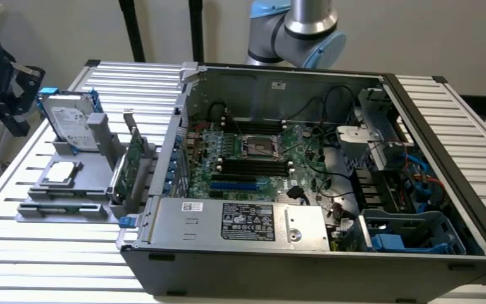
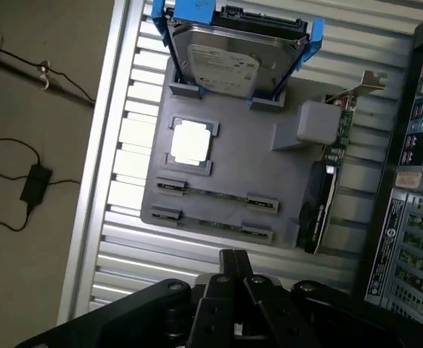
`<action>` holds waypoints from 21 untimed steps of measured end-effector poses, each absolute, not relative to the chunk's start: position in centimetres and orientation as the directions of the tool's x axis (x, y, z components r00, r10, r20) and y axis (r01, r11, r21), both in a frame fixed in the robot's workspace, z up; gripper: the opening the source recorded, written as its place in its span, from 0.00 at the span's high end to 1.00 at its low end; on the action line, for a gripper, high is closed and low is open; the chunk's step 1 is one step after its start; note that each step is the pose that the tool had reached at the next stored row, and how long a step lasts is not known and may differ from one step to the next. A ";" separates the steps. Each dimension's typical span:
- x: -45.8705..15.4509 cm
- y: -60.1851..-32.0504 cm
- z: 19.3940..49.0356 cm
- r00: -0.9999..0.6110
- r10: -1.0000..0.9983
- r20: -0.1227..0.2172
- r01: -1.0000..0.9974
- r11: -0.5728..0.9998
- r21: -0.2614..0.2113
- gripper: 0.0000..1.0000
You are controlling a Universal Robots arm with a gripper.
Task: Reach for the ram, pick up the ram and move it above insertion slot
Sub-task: 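Pick up the ram and move it above insertion slot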
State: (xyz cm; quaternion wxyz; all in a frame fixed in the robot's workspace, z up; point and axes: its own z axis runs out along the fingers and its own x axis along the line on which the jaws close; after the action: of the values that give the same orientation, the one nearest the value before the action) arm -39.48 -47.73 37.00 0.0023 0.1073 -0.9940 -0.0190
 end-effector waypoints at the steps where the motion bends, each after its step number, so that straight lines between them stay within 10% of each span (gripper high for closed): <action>1: -39.5 -47.7 37.0 -0.973 -0.231 0.001 -0.231 0.972 0.038 0.89; 21: -39.5 -47.7 37.0 -0.827 -0.562 0.000 -0.561 0.827 0.038 0.89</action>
State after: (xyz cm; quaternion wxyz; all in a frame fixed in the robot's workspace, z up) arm -39.48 -47.72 37.00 0.0059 0.2938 -0.9557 -0.0182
